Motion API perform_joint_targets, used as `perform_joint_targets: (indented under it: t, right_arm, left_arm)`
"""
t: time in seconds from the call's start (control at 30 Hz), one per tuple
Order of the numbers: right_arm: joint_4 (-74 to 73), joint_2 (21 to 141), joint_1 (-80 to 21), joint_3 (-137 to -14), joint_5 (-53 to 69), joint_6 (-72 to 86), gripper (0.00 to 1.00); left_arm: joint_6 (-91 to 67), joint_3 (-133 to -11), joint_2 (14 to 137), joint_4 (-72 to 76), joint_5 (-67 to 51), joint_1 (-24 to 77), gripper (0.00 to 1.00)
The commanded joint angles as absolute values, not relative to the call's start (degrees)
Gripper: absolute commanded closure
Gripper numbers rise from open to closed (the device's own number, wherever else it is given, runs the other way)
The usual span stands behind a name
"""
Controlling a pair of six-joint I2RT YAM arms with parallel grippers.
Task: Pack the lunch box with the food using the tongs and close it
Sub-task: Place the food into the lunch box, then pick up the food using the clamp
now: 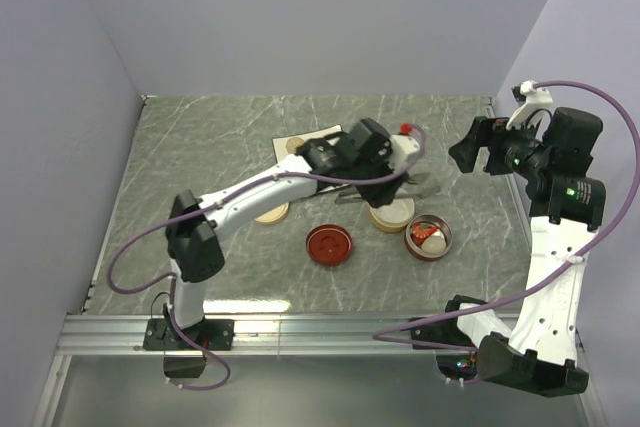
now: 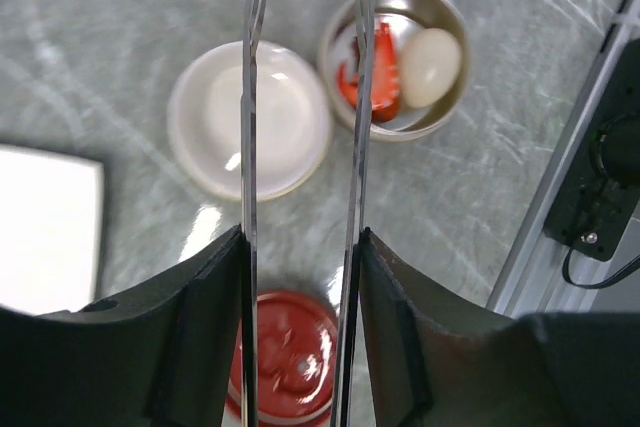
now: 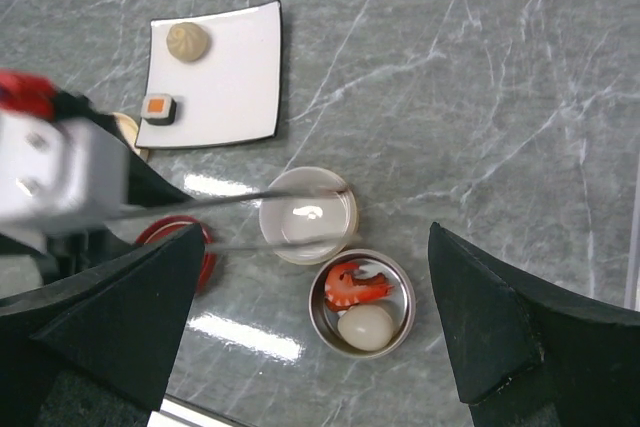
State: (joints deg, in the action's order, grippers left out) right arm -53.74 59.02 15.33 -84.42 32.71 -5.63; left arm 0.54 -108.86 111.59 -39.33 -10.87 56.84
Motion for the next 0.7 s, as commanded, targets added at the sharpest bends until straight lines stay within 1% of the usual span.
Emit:
perform_joint_targets:
  t: [0.0,0.17,0.3,0.37,0.47,0.67]
  right_arm:
    - [-53.70,59.50,15.91,-88.06,33.84,-6.24,0.00]
    - [-54.05,59.68,15.91,-87.02,35.15,-6.59,0.00]
    - [-53.70,59.33,15.91,-84.99,35.51,-6.59,0.00]
    - [-53.44,59.15,15.82,-84.20,35.77,-6.59,0.00]
    - [-53.26,59.33,15.91,-83.67,36.12,-6.59,0.00]
    - [-53.44,59.94,15.73,-84.29,36.65,-6.42,0.00]
  left_arm:
    - [0.35,-105.39,102.85,-36.39,-13.35,51.79,0.48]
    - [-1.93,-99.77,97.30,-36.21,-14.41,43.79,0.43]
    - [-2.20,-95.28,93.09,-37.09,-15.12,33.94,0.41]
    - [-1.76,-93.70,92.38,-37.88,-15.73,30.86,0.41]
    - [-0.62,-92.03,91.76,-38.32,-17.65,23.50,0.40]
    - [4.83,-91.58,94.04,-39.64,-17.49,16.45,0.37]
